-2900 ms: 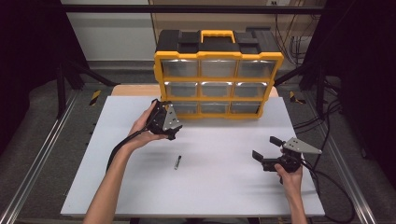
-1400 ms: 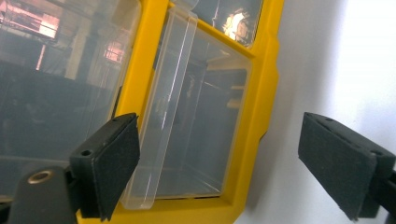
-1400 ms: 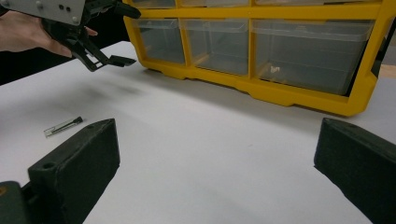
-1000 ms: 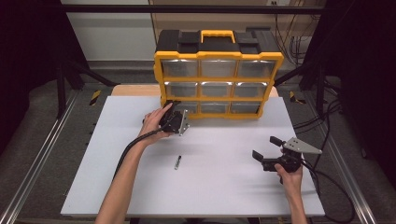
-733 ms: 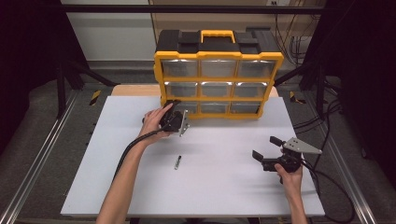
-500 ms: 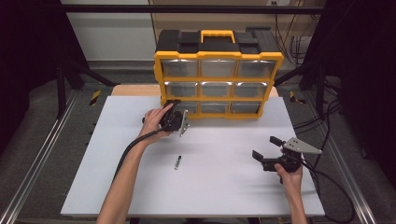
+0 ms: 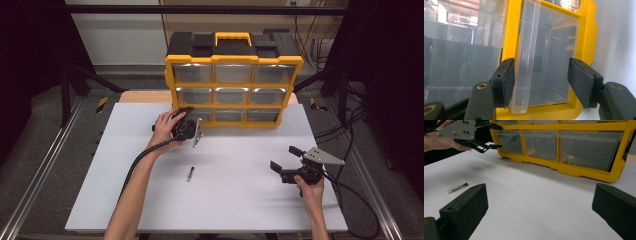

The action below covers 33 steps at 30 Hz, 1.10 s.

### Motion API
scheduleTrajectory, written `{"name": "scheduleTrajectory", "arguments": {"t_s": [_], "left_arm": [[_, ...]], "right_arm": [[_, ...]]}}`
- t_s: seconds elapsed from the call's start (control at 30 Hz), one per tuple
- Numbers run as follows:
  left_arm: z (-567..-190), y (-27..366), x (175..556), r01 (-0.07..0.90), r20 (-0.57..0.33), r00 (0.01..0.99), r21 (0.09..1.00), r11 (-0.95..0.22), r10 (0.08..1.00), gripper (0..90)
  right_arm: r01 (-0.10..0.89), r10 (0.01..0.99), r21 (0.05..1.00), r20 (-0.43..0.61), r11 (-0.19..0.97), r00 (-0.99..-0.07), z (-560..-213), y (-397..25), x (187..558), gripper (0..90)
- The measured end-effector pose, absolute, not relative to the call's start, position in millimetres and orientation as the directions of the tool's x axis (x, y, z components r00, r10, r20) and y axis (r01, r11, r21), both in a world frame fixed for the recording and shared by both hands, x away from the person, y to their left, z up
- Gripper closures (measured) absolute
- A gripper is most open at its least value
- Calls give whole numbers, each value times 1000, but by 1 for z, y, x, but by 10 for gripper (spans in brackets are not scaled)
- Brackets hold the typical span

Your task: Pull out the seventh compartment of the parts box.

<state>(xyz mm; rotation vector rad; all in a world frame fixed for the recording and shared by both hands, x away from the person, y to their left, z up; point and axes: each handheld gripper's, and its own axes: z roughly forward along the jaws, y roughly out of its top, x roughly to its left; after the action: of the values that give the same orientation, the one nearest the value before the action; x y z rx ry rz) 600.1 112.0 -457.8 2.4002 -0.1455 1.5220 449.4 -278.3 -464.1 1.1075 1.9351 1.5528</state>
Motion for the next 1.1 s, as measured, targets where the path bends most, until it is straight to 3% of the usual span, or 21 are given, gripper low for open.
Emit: {"name": "scheduleTrajectory", "arguments": {"t_s": [0.4, 0.7, 1.1], "left_arm": [[-456, 110, 599, -242, 909, 409, 188, -952, 76, 500], [-458, 107, 599, -248, 934, 356, 136, -959, 40, 612], [-461, 107, 598, -261, 952, 306, 94, -961, 10, 670]], "right_arm": [[317, 791, 947, 149, 60, -593, -464, -278, 450, 11], [320, 791, 946, 154, 55, -592, -463, -279, 449, 11], [319, 791, 946, 154, 55, -592, -463, -278, 449, 12]]}}
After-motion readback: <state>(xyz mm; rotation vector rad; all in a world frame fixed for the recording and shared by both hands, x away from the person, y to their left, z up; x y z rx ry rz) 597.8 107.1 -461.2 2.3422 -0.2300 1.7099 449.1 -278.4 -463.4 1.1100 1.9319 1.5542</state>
